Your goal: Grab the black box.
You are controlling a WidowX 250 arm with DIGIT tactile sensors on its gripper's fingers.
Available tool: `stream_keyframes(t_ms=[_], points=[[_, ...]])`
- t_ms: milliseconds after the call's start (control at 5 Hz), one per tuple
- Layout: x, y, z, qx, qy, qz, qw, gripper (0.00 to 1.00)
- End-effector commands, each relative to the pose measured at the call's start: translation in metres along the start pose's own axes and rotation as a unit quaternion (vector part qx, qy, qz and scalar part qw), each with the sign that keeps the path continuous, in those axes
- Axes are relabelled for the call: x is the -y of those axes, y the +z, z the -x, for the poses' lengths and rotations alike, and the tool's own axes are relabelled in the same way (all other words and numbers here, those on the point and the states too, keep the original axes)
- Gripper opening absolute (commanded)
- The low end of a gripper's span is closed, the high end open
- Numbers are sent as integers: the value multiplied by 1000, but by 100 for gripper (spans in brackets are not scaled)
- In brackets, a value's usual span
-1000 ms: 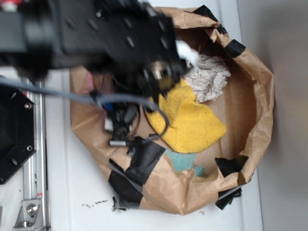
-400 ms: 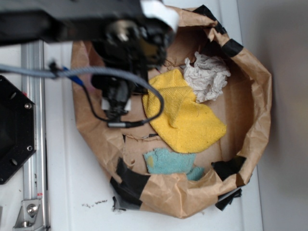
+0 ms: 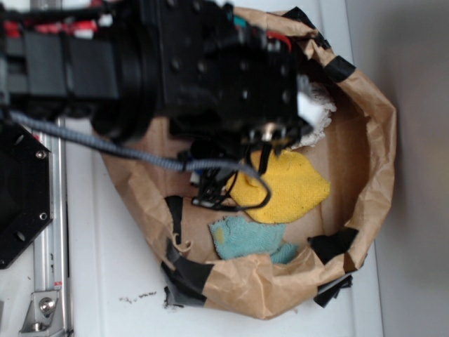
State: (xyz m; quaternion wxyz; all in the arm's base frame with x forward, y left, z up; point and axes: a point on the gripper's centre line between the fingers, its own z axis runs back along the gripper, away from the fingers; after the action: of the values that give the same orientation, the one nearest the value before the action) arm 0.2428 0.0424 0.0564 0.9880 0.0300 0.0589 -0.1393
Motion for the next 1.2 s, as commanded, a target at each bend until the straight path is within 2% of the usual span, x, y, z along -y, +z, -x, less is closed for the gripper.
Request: stream_keyframes(t_ms=[0, 200, 400, 600, 800, 1000], points=[[-2, -28, 32, -24, -18, 22, 999, 100], [-15, -37, 41, -31, 13, 34, 999, 100], [-30, -41, 39, -37, 27, 27, 999, 100], [-42, -54, 46, -59, 61, 34, 996, 100], [-43, -60, 46, -73, 72, 44, 994, 100], [-42, -62, 48, -72, 71, 48, 994, 0]])
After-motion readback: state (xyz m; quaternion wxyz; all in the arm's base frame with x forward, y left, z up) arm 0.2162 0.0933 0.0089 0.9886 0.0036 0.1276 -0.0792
